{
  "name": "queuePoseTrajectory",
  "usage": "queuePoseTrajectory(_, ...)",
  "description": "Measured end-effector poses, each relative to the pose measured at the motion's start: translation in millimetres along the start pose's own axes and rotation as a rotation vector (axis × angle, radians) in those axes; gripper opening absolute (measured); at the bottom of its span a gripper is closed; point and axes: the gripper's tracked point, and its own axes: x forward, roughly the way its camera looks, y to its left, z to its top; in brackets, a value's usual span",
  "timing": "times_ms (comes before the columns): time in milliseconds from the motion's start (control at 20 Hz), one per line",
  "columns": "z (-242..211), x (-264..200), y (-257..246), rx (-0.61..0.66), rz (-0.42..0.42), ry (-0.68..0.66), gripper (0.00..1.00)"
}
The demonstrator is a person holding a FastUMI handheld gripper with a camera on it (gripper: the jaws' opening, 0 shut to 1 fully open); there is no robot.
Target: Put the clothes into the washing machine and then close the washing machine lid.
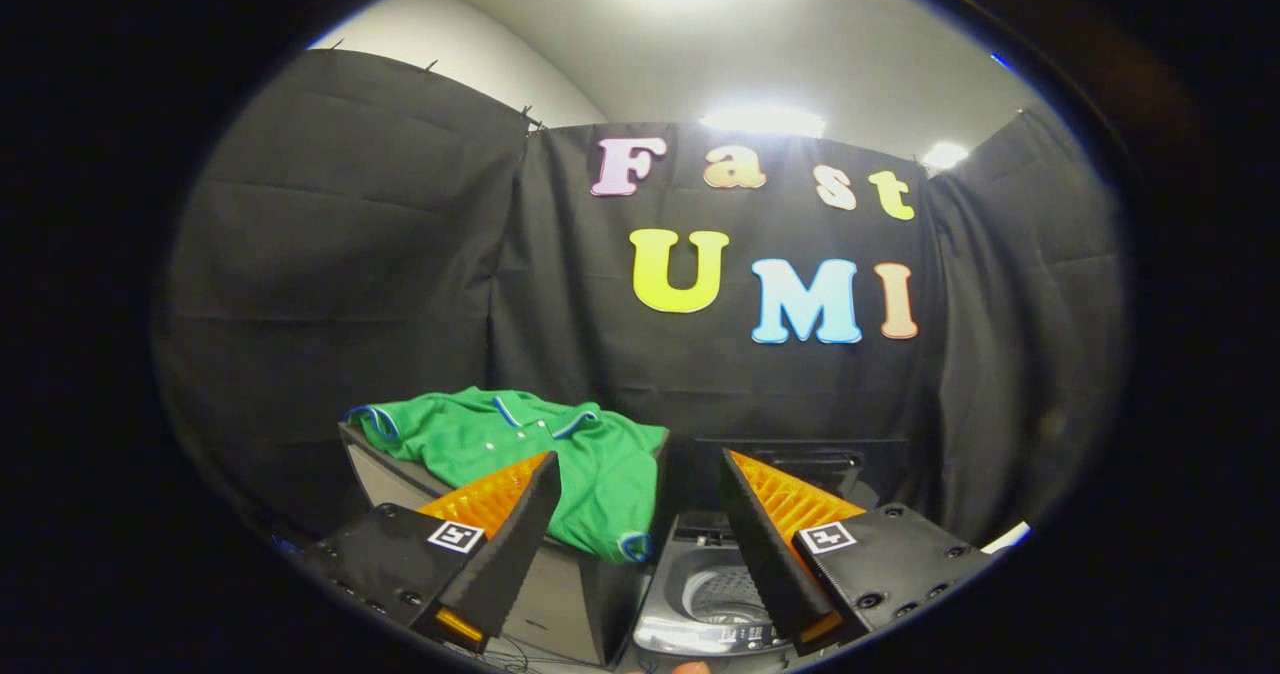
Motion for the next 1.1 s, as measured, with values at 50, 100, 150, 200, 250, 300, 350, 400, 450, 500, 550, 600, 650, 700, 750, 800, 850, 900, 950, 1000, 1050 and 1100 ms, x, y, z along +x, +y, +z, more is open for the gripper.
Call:
queuePoseTrajectory(50,9.4,14.0,12.2,0.007,0.019,0.015,0.98)
queuePoseTrajectory(100,14.4,26.7,25.3,0.028,0.043,0.036,0.98)
queuePoseTrajectory(150,22.8,40.8,44.2,0.059,0.079,0.053,0.98)
queuePoseTrajectory(200,29.0,53.9,61.0,0.08,0.106,0.075,0.98)
queuePoseTrajectory(250,32.6,66.7,72.2,0.085,0.114,0.1,0.98)
queuePoseTrajectory(300,33.4,77.9,80.8,0.077,0.117,0.127,0.98)
queuePoseTrajectory(350,33.6,91.8,91.6,0.068,0.123,0.147,0.99)
queuePoseTrajectory(400,34.3,106.7,103.6,0.053,0.129,0.164,0.98)
queuePoseTrajectory(450,32.5,119.1,112.3,0.029,0.129,0.18,0.98)
queuePoseTrajectory(500,26.9,132.4,122.7,0.002,0.137,0.206,0.98)
queuePoseTrajectory(550,20.3,145.1,131.6,-0.022,0.14,0.234,0.98)
queuePoseTrajectory(600,10.0,153.6,139.2,-0.042,0.145,0.271,0.98)
queuePoseTrajectory(650,-1.5,163.4,146.2,-0.048,0.148,0.311,0.99)
queuePoseTrajectory(700,-13.8,171.6,152.4,-0.046,0.15,0.358,0.99)
queuePoseTrajectory(750,-25.3,178.1,159.1,-0.042,0.158,0.405,0.99)
queuePoseTrajectory(800,-33.3,184.7,165.1,-0.052,0.161,0.432,0.99)
queuePoseTrajectory(850,-39.6,191.2,163.0,-0.079,0.149,0.447,0.99)
queuePoseTrajectory(900,-42.7,196.6,162.4,-0.105,0.133,0.462,0.99)
queuePoseTrajectory(950,-49.8,198.1,163.7,-0.12,0.123,0.482,0.99)
queuePoseTrajectory(1000,-63.3,197.5,166.6,-0.115,0.124,0.51,0.99)
queuePoseTrajectory(1050,-72.0,198.5,165.8,-0.1,0.13,0.53,0.99)
queuePoseTrajectory(1100,-74.8,201.9,161.2,-0.093,0.122,0.54,0.99)
